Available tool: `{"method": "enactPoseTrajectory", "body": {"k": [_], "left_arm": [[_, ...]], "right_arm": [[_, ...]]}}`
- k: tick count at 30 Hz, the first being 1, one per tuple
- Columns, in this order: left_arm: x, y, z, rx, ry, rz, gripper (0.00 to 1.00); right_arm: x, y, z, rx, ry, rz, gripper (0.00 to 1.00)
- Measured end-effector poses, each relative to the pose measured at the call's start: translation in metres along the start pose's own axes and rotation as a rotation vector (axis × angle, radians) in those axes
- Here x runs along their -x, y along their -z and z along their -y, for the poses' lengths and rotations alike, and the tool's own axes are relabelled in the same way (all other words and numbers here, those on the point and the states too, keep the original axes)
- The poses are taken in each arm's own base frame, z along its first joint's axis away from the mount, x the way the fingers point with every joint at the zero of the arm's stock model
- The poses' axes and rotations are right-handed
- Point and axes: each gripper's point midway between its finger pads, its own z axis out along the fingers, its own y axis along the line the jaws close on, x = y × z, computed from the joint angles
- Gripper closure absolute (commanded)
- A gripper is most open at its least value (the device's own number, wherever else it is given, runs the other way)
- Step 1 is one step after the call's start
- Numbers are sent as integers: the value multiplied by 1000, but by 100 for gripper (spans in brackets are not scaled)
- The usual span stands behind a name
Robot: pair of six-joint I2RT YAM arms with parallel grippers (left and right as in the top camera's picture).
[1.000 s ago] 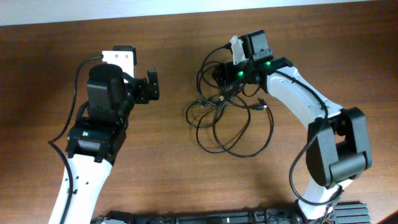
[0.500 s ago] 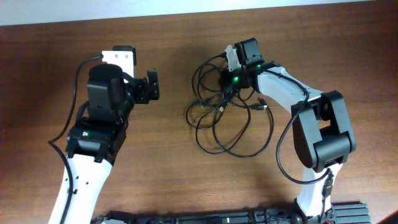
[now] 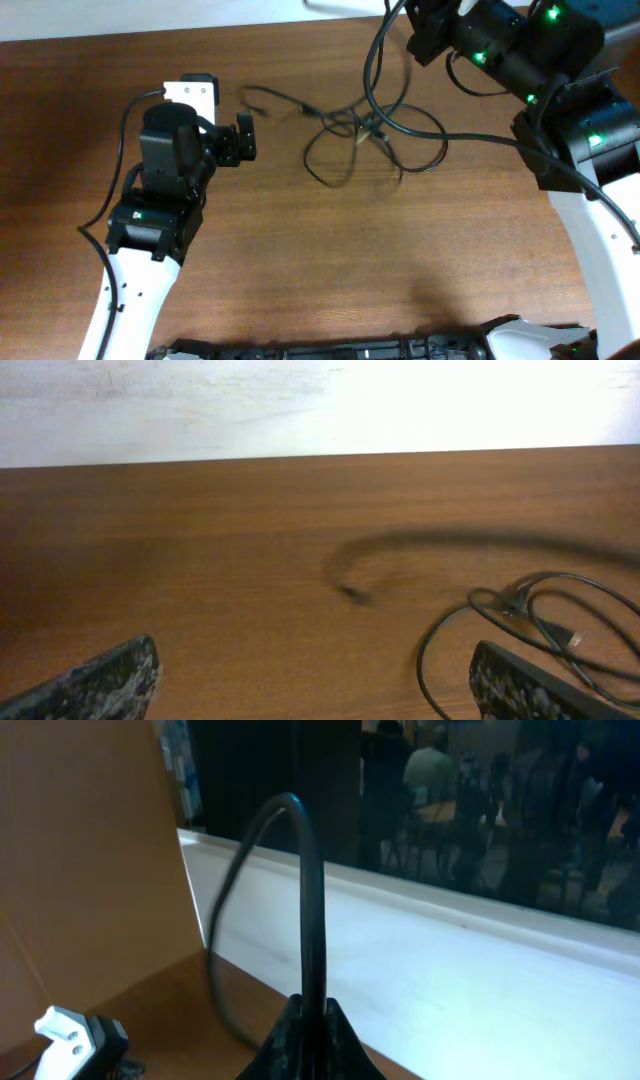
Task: Untangle cables
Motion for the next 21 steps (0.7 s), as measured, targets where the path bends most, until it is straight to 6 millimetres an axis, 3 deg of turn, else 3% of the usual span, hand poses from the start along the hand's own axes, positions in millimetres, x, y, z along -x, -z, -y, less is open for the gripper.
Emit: {"method": "enactPoseTrajectory", "body": {"k": [3, 5, 8, 9, 11, 13, 17, 21], "left_arm": [[0, 0, 0, 0, 0, 0, 1], [0, 0, 0, 0, 0, -2, 1], [0, 0, 0, -1, 0, 2, 1], [0, 0, 0, 0, 0, 0, 1], [0, 0, 0, 0, 0, 0, 1], [0, 0, 0, 0, 0, -1, 1], [0, 0, 0, 0, 0, 0, 1], [0, 0, 0, 0, 0, 0, 1]], "right_arm": [[-6, 1, 13, -77, 44, -26, 96], [-32, 5, 23, -130, 92, -137, 96], [-103, 27, 56, -285, 218, -469, 96], [-143, 37, 74, -353, 255, -650, 96], [-200, 32, 96, -387, 282, -868, 96], [-230, 22, 107, -389, 286, -951, 96], [-265, 14, 126, -455, 271, -1043, 96], [-239, 27, 176, -810, 252, -954, 96]]}}
